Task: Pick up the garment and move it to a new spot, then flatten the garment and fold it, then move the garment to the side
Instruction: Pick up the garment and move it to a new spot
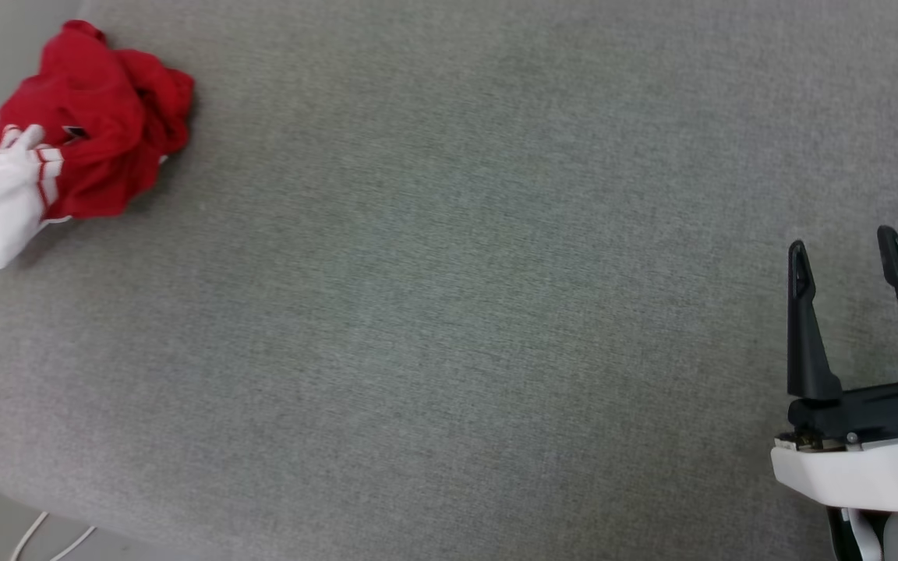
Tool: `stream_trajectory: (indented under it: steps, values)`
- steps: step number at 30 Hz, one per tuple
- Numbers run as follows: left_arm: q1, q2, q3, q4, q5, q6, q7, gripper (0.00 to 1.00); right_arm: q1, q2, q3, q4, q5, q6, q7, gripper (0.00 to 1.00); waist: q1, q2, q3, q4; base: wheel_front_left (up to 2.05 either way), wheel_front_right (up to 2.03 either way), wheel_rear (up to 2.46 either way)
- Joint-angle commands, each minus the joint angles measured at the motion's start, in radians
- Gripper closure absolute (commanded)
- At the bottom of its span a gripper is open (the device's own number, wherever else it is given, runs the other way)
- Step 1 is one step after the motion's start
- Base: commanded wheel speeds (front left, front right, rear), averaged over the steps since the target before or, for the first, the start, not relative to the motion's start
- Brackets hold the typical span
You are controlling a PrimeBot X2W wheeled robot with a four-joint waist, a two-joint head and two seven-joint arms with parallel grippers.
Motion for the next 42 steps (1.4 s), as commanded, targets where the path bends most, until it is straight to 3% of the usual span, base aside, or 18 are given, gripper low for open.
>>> stream_trajectory:
  steps: [1, 6, 14, 26, 35, 36, 37, 40, 42]
  values:
    - [-0.019, 0.017, -0.015, 0.029, -0.012, -0.004, 0.030, 0.00, -0.021, 0.001, 0.001, -0.010, -0.008, 0.000, -0.002, 0.00, -0.0002, 0.0000, 0.025, -0.022, 0.00, 0.00, 0.00]
    - [-0.095, 0.159, -0.190, 0.146, -0.176, -0.004, 0.297, 0.00, -0.032, -0.004, 0.008, -0.036, -0.020, 0.000, -0.002, 0.00, -0.0002, 0.0000, 0.062, -0.043, 0.00, 0.00, 0.00]
    - [-0.143, 0.304, -0.400, 0.156, -0.397, -0.005, 0.574, 0.00, -0.057, -0.020, 0.013, -0.063, -0.029, 0.000, -0.002, 0.00, -0.0002, 0.0000, 0.137, -0.074, 0.00, 0.00, 0.00]
    - [-0.151, 0.361, -0.615, 0.201, -0.647, -0.005, 0.964, 0.00, -0.085, -0.029, 0.022, -0.076, -0.040, 0.000, -0.002, 0.00, -0.0002, 0.0000, 0.226, -0.106, 0.00, 0.00, 0.00]
    - [-0.110, 0.316, -0.706, 0.285, -0.696, -0.005, 1.021, 0.00, -0.099, -0.031, 0.028, -0.078, -0.042, 0.000, -0.002, 0.00, -0.0002, 0.0000, 0.260, -0.111, 0.00, 0.00, 0.00]
    - [-0.109, 0.317, -0.715, 0.290, -0.698, -0.005, 1.012, 0.54, -0.101, -0.031, 0.030, -0.076, -0.042, 0.000, -0.002, 0.00, -0.0002, 0.0000, 0.261, -0.112, 0.00, 0.00, 0.00]
    - [-0.111, 0.318, -0.724, 0.295, -0.702, -0.005, 1.008, 1.00, -0.103, -0.031, 0.030, -0.074, -0.041, 0.000, -0.002, 0.00, -0.0002, 0.0000, 0.259, -0.112, 0.00, 0.00, 0.00]
    - [-0.135, 0.345, -0.749, 0.292, -0.704, -0.004, 0.971, 1.00, -0.101, -0.029, 0.035, -0.066, -0.035, 0.000, -0.002, 0.00, -0.0002, 0.0000, 0.243, -0.109, 0.00, 0.00, 0.00]
    - [-0.217, 0.423, -0.791, 0.277, -0.678, -0.004, 0.878, 1.00, -0.100, -0.022, 0.050, -0.049, -0.022, 0.000, -0.002, 0.00, -0.0002, 0.0000, 0.183, -0.107, 0.00, 0.00, 0.00]
